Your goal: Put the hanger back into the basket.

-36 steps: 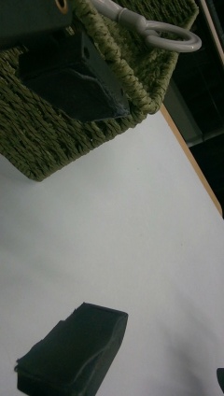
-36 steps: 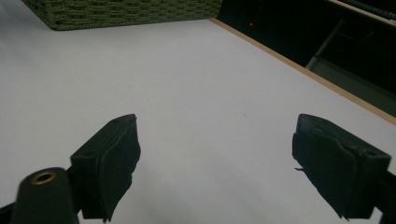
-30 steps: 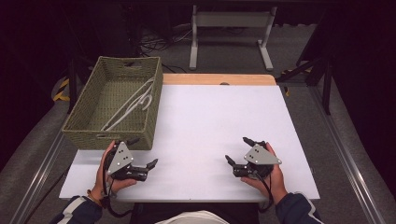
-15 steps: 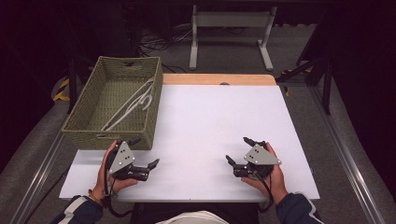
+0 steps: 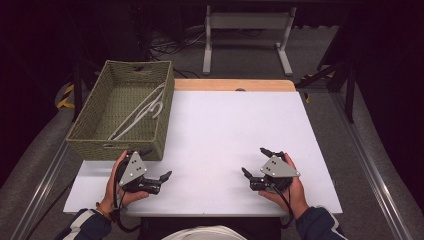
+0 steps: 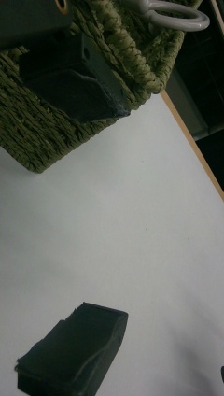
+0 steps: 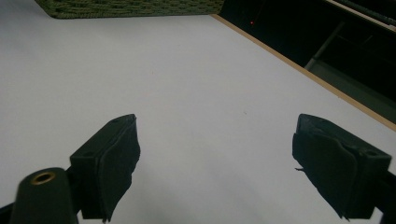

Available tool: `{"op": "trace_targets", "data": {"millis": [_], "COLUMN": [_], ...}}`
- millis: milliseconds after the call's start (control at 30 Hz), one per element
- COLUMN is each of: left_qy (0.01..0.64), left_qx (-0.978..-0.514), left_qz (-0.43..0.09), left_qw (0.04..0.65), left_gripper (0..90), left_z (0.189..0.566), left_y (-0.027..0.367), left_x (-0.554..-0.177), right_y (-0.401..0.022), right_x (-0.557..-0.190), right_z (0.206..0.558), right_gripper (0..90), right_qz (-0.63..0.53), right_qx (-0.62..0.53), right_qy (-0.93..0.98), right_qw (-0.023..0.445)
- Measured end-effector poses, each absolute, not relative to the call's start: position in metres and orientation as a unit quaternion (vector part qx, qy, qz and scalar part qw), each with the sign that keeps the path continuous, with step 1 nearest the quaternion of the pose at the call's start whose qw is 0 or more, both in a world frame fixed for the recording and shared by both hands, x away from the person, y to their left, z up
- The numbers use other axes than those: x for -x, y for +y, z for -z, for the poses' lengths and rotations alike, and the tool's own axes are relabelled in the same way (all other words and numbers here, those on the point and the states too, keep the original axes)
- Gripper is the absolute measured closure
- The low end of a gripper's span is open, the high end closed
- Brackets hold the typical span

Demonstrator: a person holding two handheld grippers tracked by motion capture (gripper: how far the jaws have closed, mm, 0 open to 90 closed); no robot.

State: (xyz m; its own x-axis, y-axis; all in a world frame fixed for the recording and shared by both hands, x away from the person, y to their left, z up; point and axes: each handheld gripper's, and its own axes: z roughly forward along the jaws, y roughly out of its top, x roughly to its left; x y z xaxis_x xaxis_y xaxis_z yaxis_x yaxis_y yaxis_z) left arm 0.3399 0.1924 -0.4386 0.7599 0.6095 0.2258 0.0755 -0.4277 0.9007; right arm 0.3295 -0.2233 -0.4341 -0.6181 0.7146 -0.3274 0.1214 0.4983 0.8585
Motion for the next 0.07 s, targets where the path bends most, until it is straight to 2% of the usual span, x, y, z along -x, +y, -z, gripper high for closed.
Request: {"op": "trace_targets", "data": {"millis": [67], "left_qy": [0.214], "left_qx": [-0.801], "left_qz": [-0.275], "left_qw": [0.487], "left_gripper": [5.4], "left_z": [0.4390], "left_y": [0.1924], "left_x": [-0.3403], "right_y": [-0.2238], "right_x": [-0.3299], "right_z": [0.4333], "right_gripper": [15.2], "right_qz": [-0.428], "right_qx": [-0.263], "right_qy": [0.792], "right_qw": [0.348]}}
